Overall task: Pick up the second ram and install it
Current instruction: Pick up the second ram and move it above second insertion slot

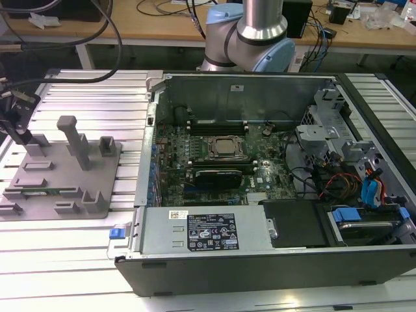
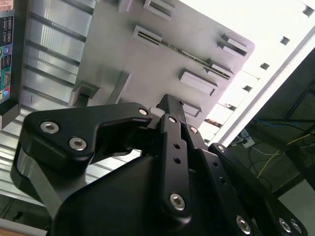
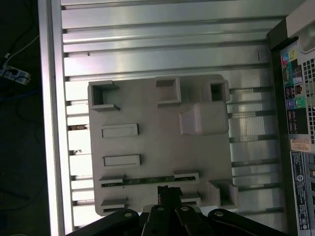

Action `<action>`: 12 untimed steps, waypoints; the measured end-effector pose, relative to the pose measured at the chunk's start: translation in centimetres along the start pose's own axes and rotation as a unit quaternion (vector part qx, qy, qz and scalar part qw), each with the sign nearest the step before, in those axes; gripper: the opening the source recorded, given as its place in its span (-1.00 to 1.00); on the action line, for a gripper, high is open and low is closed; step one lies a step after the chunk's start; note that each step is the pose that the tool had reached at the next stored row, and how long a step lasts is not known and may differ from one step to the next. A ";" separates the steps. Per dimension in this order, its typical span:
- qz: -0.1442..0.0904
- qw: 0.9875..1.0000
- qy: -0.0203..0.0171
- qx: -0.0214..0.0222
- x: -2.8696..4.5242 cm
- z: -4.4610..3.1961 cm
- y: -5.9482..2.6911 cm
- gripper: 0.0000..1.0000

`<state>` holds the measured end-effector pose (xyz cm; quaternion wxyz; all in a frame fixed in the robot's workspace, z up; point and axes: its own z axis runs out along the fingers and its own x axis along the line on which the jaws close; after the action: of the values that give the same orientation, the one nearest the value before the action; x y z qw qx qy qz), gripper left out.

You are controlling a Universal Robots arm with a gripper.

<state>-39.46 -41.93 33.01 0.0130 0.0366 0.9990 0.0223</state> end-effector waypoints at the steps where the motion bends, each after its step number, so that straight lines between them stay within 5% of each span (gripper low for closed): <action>1: -0.004 1.000 0.000 0.000 0.00 0.00 0.00 -0.84; 4: -0.051 0.999 0.002 -0.001 0.00 0.08 0.00 -0.84; 7: -0.137 0.991 0.006 -0.002 0.00 0.16 -0.01 -0.84; 11: -0.177 0.984 0.008 -0.003 0.00 0.16 -0.01 -0.84; 12: -0.199 0.980 0.009 -0.003 0.00 0.16 -0.01 -0.84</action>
<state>-39.46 -41.93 32.85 0.0082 -0.1636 0.9862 0.0229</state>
